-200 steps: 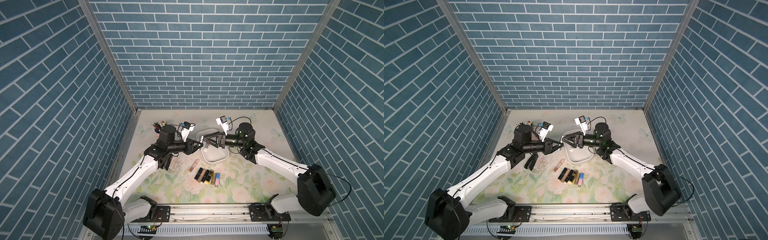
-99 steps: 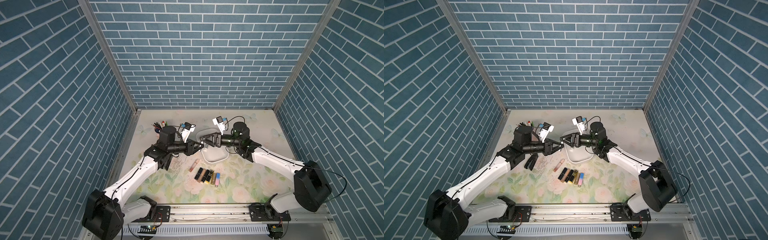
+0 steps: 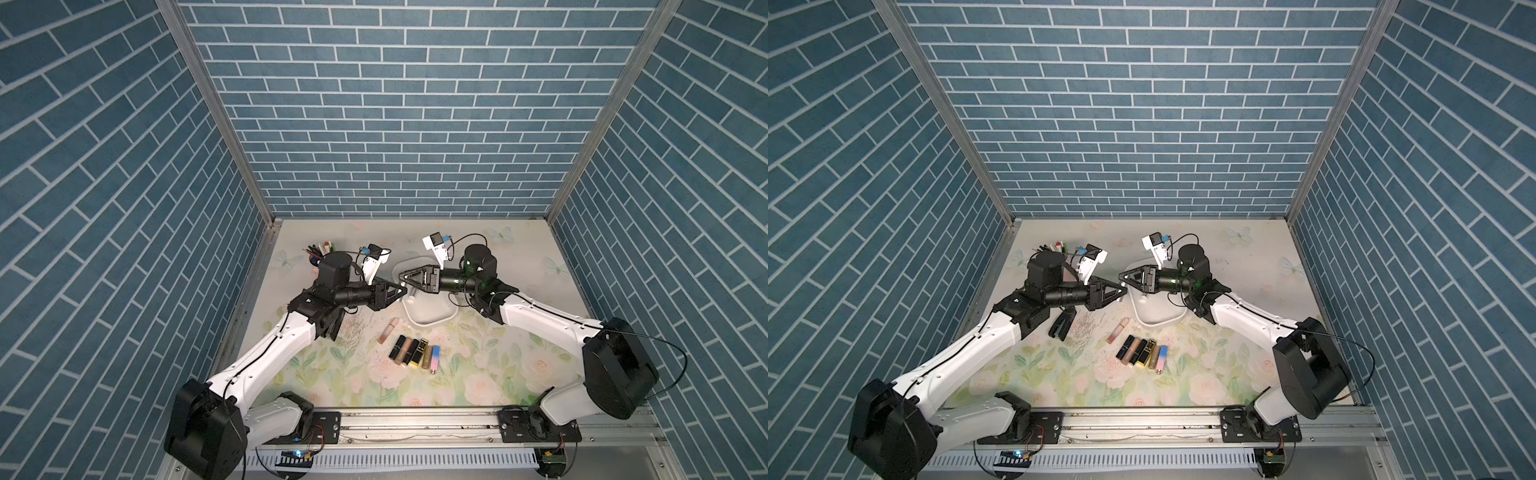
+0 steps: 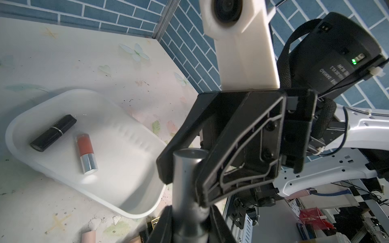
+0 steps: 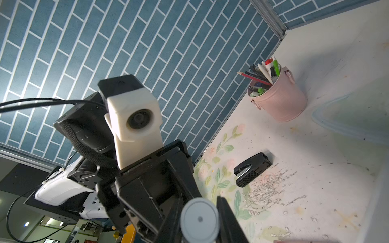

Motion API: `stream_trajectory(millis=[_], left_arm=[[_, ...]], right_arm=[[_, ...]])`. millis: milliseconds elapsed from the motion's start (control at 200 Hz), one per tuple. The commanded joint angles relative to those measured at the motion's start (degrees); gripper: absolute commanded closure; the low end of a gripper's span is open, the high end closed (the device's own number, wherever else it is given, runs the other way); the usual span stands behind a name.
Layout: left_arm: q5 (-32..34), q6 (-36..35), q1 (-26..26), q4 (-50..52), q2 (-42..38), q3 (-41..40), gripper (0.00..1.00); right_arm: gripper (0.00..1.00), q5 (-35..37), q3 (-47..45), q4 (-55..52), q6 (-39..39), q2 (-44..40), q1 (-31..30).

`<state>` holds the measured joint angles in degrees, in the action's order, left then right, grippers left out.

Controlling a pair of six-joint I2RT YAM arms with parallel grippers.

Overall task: Put the lipstick into the storage box
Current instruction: Pick up the lipstick at the center of the board.

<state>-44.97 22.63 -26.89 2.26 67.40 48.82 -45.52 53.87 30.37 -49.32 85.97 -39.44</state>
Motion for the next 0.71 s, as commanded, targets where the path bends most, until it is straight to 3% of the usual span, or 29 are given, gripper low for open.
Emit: stream_trajectory(millis=[0,40,180,335,565,700], left_arm=[[0.4,-0.2,-0.2,-1.3,-0.5,0.4,0.6],[1.1,-0.3,-0.2,-1.1,-0.5,0.5,0.49],[3.6,-2.1,-0.2,1.8,-0.8,1.5,0.28],[11.7,-5.1,-0.1,7.8,-2.8,3.5,0.07],[26.6,-6.8,-0.2,12.8,-6.8,2.3,0.06],[30.6,-7.9,-0.2,15.8,-7.1,0.8,0.06]], right_arm=[[0.92,-0.8,-1.0,4.6,-1.5,0.6,-0.5],[0.93,-0.7,-1.2,5.0,-2.0,0.4,-0.5],[0.94,2.0,-1.1,2.9,-2.2,-0.9,0.1],[0.94,10.4,-0.7,-9.5,-4.0,-1.9,3.8],[0.94,18.5,-6.0,-14.1,-8.5,-0.9,8.2],[0.94,20.9,-5.0,-16.9,-8.6,2.3,8.8]])
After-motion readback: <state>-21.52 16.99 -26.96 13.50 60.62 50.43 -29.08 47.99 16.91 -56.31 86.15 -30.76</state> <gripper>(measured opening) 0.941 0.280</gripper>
